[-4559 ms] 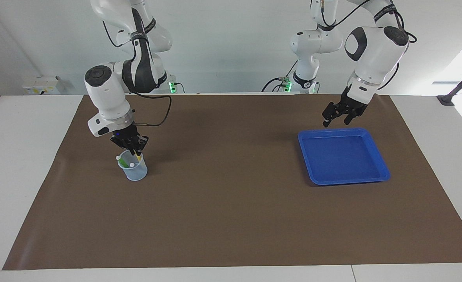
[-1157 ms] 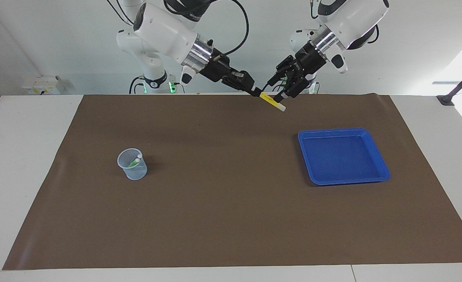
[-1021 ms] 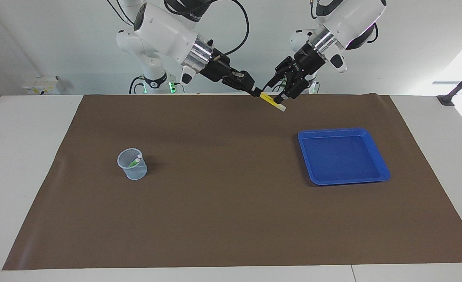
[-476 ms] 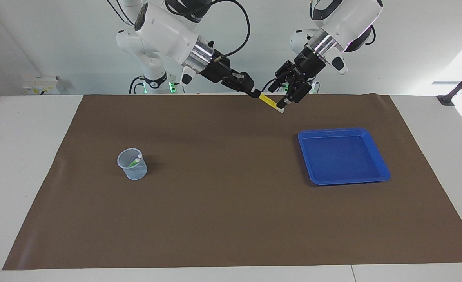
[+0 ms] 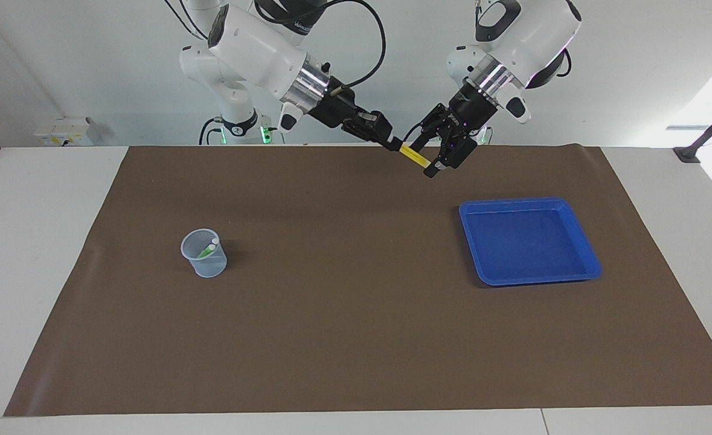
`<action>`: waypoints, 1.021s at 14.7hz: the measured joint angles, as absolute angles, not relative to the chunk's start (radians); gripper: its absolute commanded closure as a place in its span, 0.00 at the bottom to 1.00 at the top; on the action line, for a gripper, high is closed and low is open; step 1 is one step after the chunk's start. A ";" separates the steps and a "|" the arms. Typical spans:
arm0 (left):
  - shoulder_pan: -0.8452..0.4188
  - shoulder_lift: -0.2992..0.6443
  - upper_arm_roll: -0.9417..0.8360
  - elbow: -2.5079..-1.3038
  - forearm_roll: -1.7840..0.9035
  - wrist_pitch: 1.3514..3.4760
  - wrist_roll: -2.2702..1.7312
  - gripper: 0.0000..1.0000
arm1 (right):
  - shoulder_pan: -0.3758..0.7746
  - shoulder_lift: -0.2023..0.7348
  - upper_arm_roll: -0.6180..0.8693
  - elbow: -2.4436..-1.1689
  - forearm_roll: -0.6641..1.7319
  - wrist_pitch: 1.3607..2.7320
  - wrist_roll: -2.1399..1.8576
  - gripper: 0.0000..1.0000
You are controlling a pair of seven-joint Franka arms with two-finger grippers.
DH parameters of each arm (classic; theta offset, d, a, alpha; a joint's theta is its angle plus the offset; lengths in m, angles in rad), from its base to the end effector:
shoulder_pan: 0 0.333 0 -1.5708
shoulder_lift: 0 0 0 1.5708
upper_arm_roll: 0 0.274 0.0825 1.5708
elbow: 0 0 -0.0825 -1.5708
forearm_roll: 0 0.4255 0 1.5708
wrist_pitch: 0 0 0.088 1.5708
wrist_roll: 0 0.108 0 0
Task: Right arm passes pens to left for tray arrangement
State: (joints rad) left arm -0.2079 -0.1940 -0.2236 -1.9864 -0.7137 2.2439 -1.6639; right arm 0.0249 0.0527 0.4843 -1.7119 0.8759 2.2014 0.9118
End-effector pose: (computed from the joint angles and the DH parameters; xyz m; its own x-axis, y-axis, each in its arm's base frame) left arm 0.5253 -0.2708 0.5492 0.1012 0.7696 -0.6304 0.9672 0.0722 0.2434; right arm 0.5631 0.3387 0.5577 0.7390 -0.4718 -0.4809 -0.6643 -0.3914 -0.6368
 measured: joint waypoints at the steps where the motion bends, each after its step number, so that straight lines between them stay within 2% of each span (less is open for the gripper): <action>1: -0.208 -0.194 -0.224 -1.986 -0.714 2.244 -1.664 0.23 | 0.025 0.053 0.484 -1.712 0.876 2.201 0.912 1.00; 2: -0.208 -0.194 -0.224 -1.986 -0.713 2.244 -1.664 0.26 | 0.025 0.053 0.484 -1.712 0.876 2.201 0.912 1.00; 4: -0.208 -0.194 -0.224 -1.986 -0.713 2.245 -1.664 0.39 | 0.025 0.053 0.484 -1.712 0.876 2.201 0.912 1.00; 5: -0.209 -0.194 -0.224 -1.986 -0.713 2.245 -1.664 0.43 | 0.025 0.053 0.484 -1.712 0.876 2.201 0.912 1.00; 6: -0.209 -0.194 -0.224 -1.986 -0.713 2.245 -1.664 0.46 | 0.025 0.053 0.484 -1.712 0.876 2.201 0.912 1.00; 10: -0.210 -0.194 -0.224 -1.986 -0.713 2.245 -1.664 0.46 | 0.025 0.053 0.484 -1.712 0.876 2.201 0.912 1.00; 12: -0.210 -0.194 -0.224 -1.986 -0.711 2.245 -1.664 0.53 | 0.025 0.053 0.484 -1.712 0.876 2.201 0.912 1.00; 13: -0.210 -0.195 -0.224 -1.986 -0.711 2.245 -1.664 0.68 | 0.025 0.053 0.484 -1.712 0.876 2.201 0.912 1.00; 14: -0.210 -0.195 -0.224 -1.986 -0.710 2.245 -1.664 0.91 | 0.025 0.053 0.484 -1.712 0.876 2.201 0.912 1.00; 15: -0.210 -0.195 -0.224 -1.986 -0.710 2.245 -1.664 1.00 | 0.025 0.053 0.484 -1.712 0.876 2.201 0.912 1.00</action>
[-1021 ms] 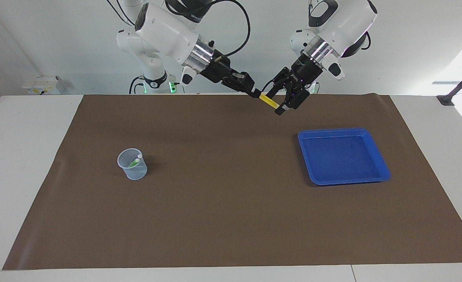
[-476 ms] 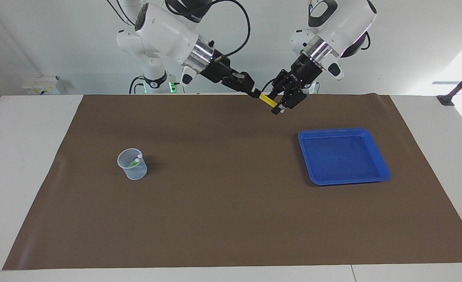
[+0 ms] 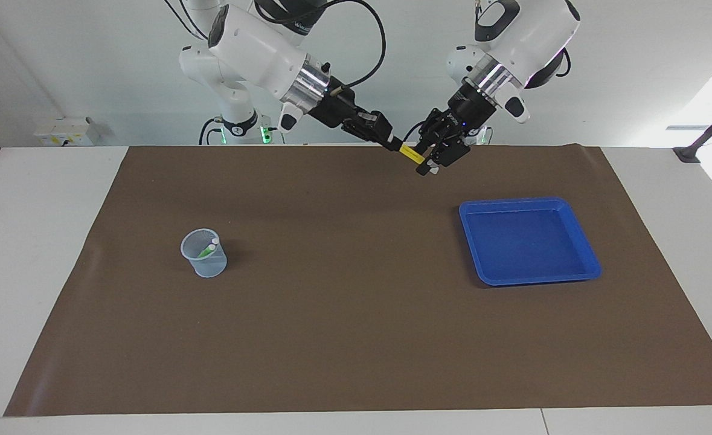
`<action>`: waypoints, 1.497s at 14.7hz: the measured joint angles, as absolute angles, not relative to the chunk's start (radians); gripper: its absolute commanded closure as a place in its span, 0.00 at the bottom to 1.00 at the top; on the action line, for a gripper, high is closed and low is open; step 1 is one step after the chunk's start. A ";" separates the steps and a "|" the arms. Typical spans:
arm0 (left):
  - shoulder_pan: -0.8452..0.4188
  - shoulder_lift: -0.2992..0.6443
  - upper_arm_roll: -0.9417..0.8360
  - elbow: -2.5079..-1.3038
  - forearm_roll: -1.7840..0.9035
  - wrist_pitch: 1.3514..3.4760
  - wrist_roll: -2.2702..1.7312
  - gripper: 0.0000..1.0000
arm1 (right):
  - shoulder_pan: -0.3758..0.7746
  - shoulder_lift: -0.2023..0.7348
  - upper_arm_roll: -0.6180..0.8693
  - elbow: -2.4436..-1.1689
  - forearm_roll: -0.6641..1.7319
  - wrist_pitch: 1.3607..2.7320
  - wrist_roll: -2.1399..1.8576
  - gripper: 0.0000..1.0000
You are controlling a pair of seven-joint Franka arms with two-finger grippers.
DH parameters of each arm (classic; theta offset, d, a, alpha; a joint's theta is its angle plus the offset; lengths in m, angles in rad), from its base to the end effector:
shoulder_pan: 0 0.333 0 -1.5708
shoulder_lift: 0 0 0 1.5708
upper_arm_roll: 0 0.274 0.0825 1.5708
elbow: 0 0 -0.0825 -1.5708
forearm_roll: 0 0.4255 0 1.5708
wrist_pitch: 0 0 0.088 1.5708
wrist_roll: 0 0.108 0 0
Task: Right arm passes pens to left for tray arrangement
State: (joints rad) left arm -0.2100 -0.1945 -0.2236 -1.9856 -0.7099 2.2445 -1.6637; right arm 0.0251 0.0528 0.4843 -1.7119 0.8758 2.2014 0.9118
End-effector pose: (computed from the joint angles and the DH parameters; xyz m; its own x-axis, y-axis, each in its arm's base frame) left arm 0.5247 -0.2718 0.5499 0.1054 0.7712 -0.6278 0.9666 0.0688 0.2468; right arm 0.5630 0.3388 0.5576 0.7391 -0.4717 -0.4809 -0.6642 -0.3916 -0.6367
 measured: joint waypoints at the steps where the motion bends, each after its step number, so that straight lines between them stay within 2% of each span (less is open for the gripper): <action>1: -0.210 -0.195 -0.224 -1.986 -0.709 2.243 -1.664 1.00 | 0.025 0.053 0.484 -1.712 0.876 2.203 0.912 1.00; 6: -0.211 -0.198 -0.225 -1.986 -0.700 2.239 -1.653 1.00 | 0.025 0.054 0.484 -1.711 0.874 2.207 0.912 1.00; 7: -0.211 -0.198 -0.225 -1.986 -0.699 2.239 -1.653 1.00 | 0.025 0.054 0.484 -1.710 0.874 2.207 0.912 0.54; 8: -0.211 -0.198 -0.225 -1.986 -0.699 2.239 -1.653 1.00 | 0.025 0.054 0.484 -1.710 0.874 2.207 0.912 0.18; 11: -0.211 -0.198 -0.223 -1.986 -0.699 2.244 -1.662 1.00 | 0.028 0.054 0.485 -1.709 0.798 2.200 0.912 0.02; 14: -0.210 -0.197 -0.221 -1.987 -0.699 2.244 -1.662 1.00 | 0.030 0.054 0.478 -1.705 0.692 2.169 0.912 0.00; 17: -0.182 -0.197 -0.213 -1.986 -0.673 2.254 -1.629 1.00 | 0.028 0.047 0.427 -1.703 0.546 2.070 0.912 0.00; 22: -0.063 -0.191 -0.209 -2.002 -0.659 2.153 -1.211 1.00 | 0.023 0.033 0.338 -1.708 0.272 1.903 0.849 0.00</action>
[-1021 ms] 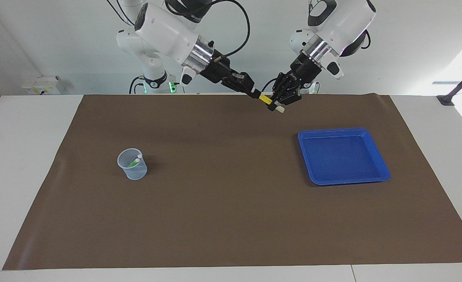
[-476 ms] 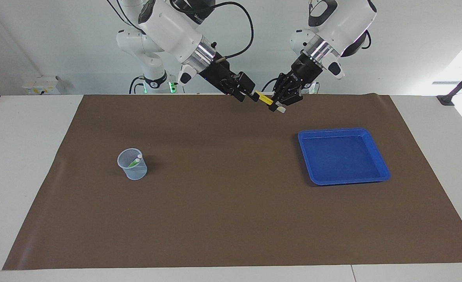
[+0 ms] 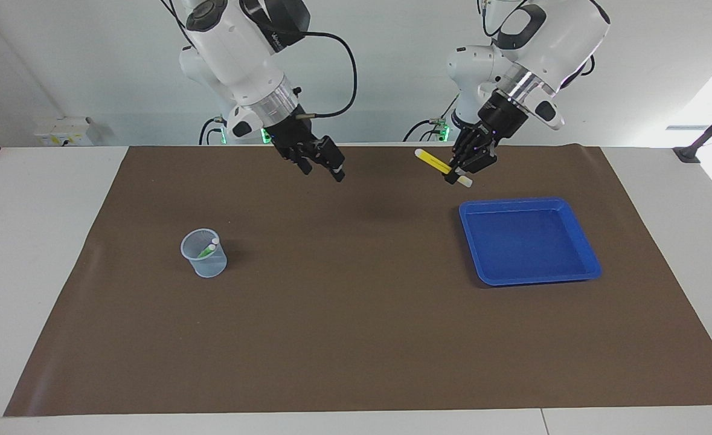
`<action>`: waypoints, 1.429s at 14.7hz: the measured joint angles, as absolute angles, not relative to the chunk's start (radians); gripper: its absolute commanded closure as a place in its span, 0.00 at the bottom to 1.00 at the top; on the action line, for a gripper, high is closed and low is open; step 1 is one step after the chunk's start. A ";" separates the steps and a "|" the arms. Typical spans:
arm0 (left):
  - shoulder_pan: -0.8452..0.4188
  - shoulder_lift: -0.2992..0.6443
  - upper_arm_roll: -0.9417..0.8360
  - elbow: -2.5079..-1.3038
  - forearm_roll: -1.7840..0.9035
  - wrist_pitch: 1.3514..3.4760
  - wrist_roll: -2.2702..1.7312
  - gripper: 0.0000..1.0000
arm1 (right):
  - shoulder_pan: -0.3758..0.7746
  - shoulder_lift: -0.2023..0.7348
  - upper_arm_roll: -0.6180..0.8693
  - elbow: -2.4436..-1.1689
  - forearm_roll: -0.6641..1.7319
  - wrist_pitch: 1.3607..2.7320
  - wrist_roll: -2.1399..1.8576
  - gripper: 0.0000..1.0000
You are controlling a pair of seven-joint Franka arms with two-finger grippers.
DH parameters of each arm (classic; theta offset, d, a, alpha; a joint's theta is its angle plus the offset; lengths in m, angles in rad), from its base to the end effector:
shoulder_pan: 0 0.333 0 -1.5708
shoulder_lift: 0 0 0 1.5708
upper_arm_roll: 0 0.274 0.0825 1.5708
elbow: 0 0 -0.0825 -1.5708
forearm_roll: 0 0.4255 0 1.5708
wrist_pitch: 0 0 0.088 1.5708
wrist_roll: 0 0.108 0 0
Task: Right arm passes pens to left for tray arrangement
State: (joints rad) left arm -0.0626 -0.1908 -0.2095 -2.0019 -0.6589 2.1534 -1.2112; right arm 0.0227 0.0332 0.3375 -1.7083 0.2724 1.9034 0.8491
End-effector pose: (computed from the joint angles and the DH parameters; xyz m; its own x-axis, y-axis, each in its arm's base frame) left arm 0.5542 -0.1870 0.5293 0.4095 0.7968 -0.4444 0.8820 -0.2211 0.4162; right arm 0.5827 0.2382 0.5248 0.8518 -0.5127 -0.1078 -0.5199 -0.8017 -0.2950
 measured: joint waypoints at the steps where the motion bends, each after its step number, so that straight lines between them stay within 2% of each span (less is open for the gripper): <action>1: -0.023 -0.185 -0.208 -2.006 -0.648 2.103 -1.082 1.00 | 0.023 0.029 0.325 -1.716 0.205 1.870 0.811 0.00; 3: 0.040 -0.162 -0.206 -2.011 -0.592 2.032 -0.861 1.00 | 0.021 0.022 0.312 -1.742 0.070 1.826 0.747 0.04; 6: 0.064 -0.103 -0.205 -2.014 -0.437 1.996 -0.595 1.00 | 0.021 0.035 0.309 -1.803 -0.120 1.818 0.679 0.08; 10: 0.075 0.036 -0.204 -2.015 -0.205 1.998 -0.250 1.00 | 0.022 0.128 0.310 -1.833 -0.333 1.826 0.665 0.14; 12: 0.095 0.105 -0.204 -2.014 -0.135 2.030 -0.125 1.00 | 0.022 0.174 0.310 -1.833 -0.415 1.826 0.664 0.20; 16: 0.101 0.198 -0.205 -2.013 -0.076 2.105 -0.057 1.00 | 0.021 0.227 0.308 -1.834 -0.489 1.805 0.683 0.24; 21: 0.101 0.223 -0.206 -2.039 -0.069 2.148 -0.054 1.00 | 0.020 0.280 0.308 -1.835 -0.605 1.773 0.751 0.32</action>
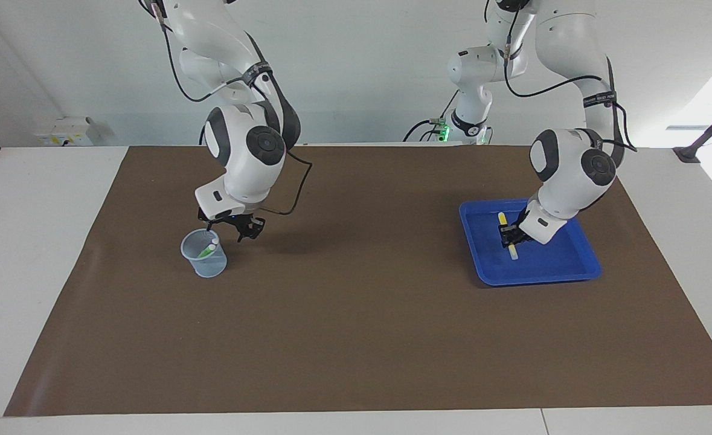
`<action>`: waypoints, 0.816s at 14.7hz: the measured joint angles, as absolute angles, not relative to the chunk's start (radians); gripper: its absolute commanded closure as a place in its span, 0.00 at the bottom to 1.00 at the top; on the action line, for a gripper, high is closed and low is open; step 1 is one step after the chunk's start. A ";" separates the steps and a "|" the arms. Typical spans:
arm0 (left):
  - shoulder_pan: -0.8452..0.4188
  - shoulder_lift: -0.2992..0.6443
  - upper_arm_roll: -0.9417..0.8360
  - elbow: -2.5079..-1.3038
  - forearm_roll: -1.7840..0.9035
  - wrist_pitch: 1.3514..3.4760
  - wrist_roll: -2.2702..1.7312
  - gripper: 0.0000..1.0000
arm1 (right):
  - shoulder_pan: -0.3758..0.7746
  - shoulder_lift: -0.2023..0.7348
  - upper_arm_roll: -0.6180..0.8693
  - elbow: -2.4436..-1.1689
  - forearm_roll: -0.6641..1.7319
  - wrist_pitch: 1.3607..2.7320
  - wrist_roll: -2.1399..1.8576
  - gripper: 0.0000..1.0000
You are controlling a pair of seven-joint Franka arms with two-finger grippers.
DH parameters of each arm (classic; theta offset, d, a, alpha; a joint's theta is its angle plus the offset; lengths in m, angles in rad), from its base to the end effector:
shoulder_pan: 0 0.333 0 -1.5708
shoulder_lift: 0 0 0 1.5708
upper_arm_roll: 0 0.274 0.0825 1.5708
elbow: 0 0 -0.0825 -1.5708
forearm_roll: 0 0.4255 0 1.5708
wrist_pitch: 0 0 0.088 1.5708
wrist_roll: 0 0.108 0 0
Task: Right arm passes pens to left for tray arrangement
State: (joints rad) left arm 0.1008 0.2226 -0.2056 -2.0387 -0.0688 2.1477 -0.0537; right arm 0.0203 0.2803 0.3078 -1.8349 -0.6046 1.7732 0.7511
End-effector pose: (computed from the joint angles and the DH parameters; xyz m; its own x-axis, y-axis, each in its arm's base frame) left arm 0.5935 -0.0657 0.2603 0.9931 -0.0133 -0.1165 -0.0025 -0.9958 0.0920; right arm 0.6012 0.1463 0.3094 0.9819 -0.1859 0.0351 -0.1751 -0.8227 0.5408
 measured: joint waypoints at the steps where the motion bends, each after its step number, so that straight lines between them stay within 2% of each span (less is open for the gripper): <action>1: 0.101 0.223 -0.206 -2.050 -0.069 2.153 -0.054 1.00 | 0.020 0.289 0.308 -1.835 -0.618 1.772 0.761 0.37; 5: 0.101 0.223 -0.205 -2.090 -0.069 2.179 -0.068 1.00 | 0.021 0.299 0.308 -1.834 -0.628 1.770 0.765 0.51; 6: 0.101 0.222 -0.205 -2.095 -0.069 2.183 -0.071 1.00 | 0.022 0.299 0.308 -1.832 -0.628 1.765 0.765 0.63; 7: 0.101 0.222 -0.205 -2.098 -0.069 2.185 -0.072 0.09 | 0.024 0.299 0.309 -1.831 -0.628 1.761 0.765 0.74; 8: 0.101 0.222 -0.205 -2.099 -0.069 2.186 -0.073 0.00 | 0.024 0.298 0.311 -1.830 -0.629 1.759 0.765 0.80; 9: 0.102 0.222 -0.204 -2.099 -0.069 2.186 -0.075 0.00 | 0.025 0.298 0.312 -1.830 -0.631 1.759 0.765 0.83; 10: 0.103 0.222 -0.204 -2.099 -0.069 2.187 -0.075 0.00 | 0.025 0.298 0.314 -1.830 -0.635 1.759 0.765 0.89; 12: 0.107 0.222 -0.204 -2.099 -0.069 2.187 -0.075 0.00 | 0.025 0.298 0.315 -1.830 -0.641 1.760 0.765 0.88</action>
